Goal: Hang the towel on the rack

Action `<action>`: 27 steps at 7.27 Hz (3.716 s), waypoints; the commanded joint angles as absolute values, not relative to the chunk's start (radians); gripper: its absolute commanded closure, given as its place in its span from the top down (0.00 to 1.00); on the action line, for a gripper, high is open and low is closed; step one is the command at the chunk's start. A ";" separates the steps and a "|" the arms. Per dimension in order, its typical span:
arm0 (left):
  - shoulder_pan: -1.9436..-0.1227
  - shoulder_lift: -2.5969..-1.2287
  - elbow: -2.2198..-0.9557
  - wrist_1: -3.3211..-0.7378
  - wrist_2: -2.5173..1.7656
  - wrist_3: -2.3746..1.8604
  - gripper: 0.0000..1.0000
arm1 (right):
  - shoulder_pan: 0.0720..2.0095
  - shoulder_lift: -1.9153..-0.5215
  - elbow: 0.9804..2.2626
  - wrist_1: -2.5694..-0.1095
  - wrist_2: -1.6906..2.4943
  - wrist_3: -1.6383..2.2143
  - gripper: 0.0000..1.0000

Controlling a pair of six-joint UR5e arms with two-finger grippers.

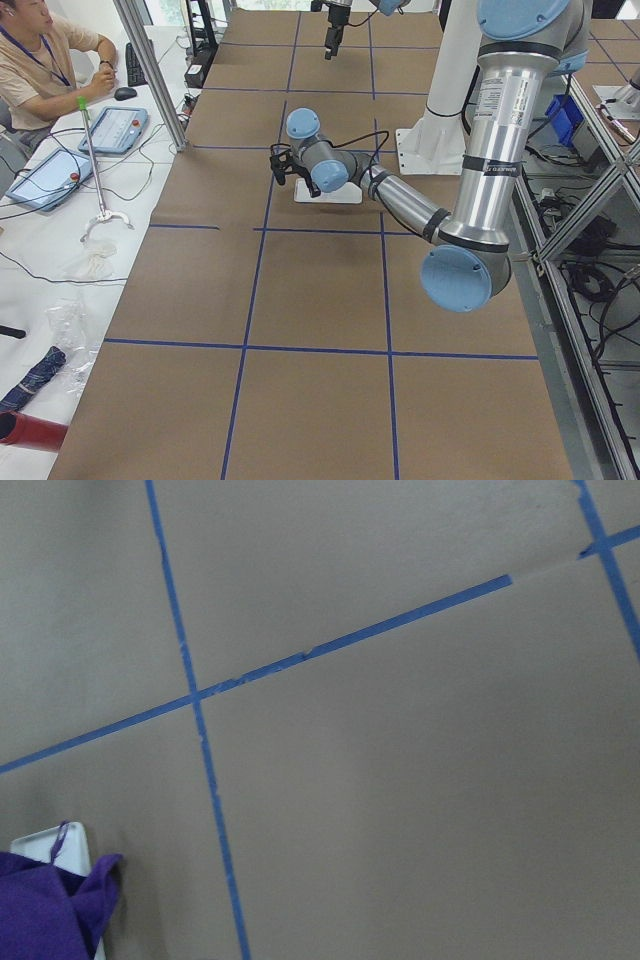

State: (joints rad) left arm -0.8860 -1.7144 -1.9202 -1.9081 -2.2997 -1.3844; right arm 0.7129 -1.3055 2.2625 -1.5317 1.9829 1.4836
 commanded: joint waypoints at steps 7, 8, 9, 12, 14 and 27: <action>-1.280 -1.540 -1.749 -1.904 -2.237 -0.220 1.00 | 1.329 -1.721 1.966 -1.537 2.292 0.241 1.00; -1.364 -1.539 -1.717 -1.892 -2.237 -0.131 1.00 | 1.429 -1.718 1.898 -1.539 2.325 0.125 1.00; -1.459 -1.534 -1.701 -1.805 -2.246 0.021 1.00 | 1.493 -1.732 1.867 -1.542 2.389 0.060 1.00; -1.569 -1.532 -1.671 -1.663 -2.330 0.209 1.00 | 1.633 -1.755 1.828 -1.688 2.396 -0.224 1.00; -1.568 -1.494 -1.667 -1.661 -2.400 0.177 1.00 | 1.612 -1.753 1.841 -1.724 2.335 -0.241 1.00; -1.565 -1.485 -1.699 -1.730 -2.430 0.026 1.00 | 1.448 -1.707 1.859 -1.686 2.355 -0.075 1.00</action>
